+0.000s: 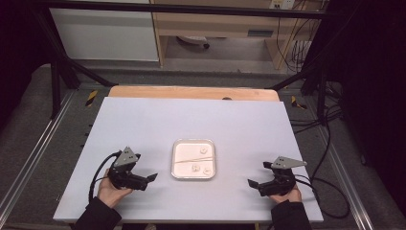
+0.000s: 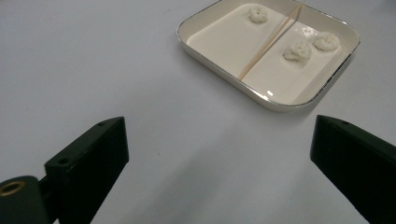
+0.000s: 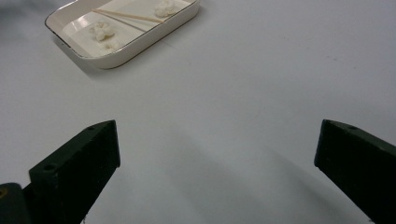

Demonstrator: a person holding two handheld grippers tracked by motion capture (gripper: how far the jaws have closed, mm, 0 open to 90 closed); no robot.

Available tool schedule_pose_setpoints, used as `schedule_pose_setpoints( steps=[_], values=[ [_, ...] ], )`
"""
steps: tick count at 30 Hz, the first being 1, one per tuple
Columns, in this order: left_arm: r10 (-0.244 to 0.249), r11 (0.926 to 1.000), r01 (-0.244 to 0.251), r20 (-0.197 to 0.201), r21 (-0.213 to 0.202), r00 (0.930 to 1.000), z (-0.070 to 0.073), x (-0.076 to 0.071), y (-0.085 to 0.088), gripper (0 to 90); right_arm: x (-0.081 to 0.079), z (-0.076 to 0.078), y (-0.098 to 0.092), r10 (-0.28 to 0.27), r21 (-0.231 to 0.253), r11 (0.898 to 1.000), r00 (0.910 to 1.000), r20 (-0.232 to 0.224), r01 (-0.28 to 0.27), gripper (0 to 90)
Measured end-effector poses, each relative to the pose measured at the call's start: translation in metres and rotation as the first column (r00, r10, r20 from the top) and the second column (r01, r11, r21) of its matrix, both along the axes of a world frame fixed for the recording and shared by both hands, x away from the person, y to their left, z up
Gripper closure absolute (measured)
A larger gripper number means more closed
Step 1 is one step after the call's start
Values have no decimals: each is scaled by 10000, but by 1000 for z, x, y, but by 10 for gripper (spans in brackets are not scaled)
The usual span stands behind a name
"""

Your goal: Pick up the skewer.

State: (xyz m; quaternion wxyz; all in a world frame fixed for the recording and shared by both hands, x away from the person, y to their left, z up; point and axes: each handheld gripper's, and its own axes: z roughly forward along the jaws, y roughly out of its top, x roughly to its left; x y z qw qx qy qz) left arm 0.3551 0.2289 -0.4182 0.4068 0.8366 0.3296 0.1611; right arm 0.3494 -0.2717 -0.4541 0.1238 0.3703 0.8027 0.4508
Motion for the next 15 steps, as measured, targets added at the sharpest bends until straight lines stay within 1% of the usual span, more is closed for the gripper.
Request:
schedule_pose_setpoints(
  steps=[7, 11, 14, 15],
  values=[
    [-7, 9999, 6, 52, 157, 10000, 5, 6, -13, 73, 0, 0, 0, -2, -26, 10000, 10000, -11, 2, 10],
    [-23, 10000, 23, -48, 90, 10000, 6, 10, -20, 109, 0, -1, 1, -9, -43, 10000, 10000, -32, 9, 9],
    [1, 10000, 0, -48, 88, 10000, 7, 13, -25, 167, 0, -1, 1, -5, -41, 10000, 10000, -39, 5, 10],
    [18, 10000, -17, -60, 51, 10000, 7, 13, -26, 167, 0, -1, 1, -5, -41, 10000, 10000, -39, 5, 10]
  ],
)
